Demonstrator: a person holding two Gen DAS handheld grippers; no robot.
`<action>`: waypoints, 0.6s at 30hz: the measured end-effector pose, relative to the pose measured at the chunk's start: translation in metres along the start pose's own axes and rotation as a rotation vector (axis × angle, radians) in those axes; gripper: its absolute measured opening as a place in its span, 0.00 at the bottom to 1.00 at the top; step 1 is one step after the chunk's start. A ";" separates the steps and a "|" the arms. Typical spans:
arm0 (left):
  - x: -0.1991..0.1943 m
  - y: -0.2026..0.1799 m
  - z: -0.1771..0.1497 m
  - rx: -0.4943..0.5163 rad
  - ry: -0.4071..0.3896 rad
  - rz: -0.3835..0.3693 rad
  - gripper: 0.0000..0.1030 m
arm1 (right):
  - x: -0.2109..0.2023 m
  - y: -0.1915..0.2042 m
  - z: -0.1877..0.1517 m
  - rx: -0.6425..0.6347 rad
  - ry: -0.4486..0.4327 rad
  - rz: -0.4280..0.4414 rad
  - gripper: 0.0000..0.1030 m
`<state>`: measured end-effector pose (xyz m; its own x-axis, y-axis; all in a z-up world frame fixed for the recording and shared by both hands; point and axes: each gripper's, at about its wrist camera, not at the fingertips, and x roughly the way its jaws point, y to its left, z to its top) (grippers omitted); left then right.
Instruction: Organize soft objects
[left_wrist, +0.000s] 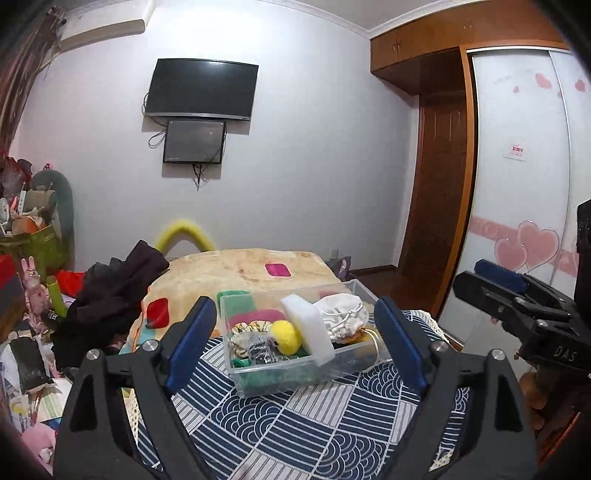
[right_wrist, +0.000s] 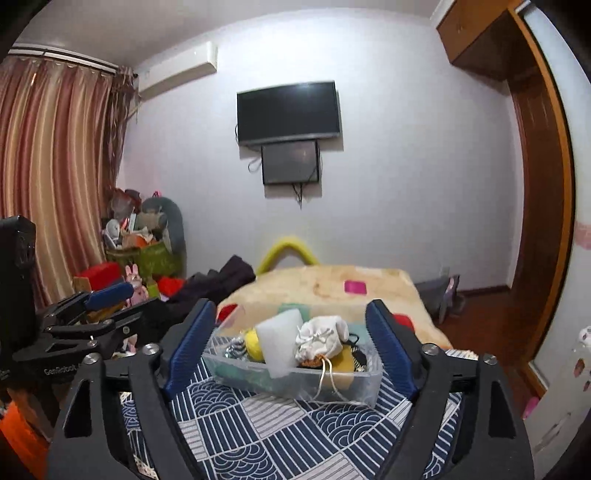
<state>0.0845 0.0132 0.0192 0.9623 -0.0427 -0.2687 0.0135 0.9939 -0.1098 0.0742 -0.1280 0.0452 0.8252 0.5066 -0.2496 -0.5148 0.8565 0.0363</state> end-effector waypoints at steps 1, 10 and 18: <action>-0.003 -0.001 0.000 0.002 -0.002 0.002 0.89 | -0.002 0.003 -0.001 -0.008 -0.011 -0.006 0.84; -0.029 0.000 -0.003 0.002 -0.030 0.022 0.94 | -0.010 0.015 -0.007 -0.029 -0.031 -0.011 0.89; -0.039 -0.005 -0.004 0.007 -0.046 0.017 0.94 | -0.018 0.015 -0.009 -0.017 -0.041 -0.015 0.91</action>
<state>0.0460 0.0097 0.0262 0.9739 -0.0208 -0.2260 -0.0017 0.9951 -0.0988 0.0498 -0.1247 0.0415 0.8414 0.4981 -0.2098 -0.5064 0.8622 0.0161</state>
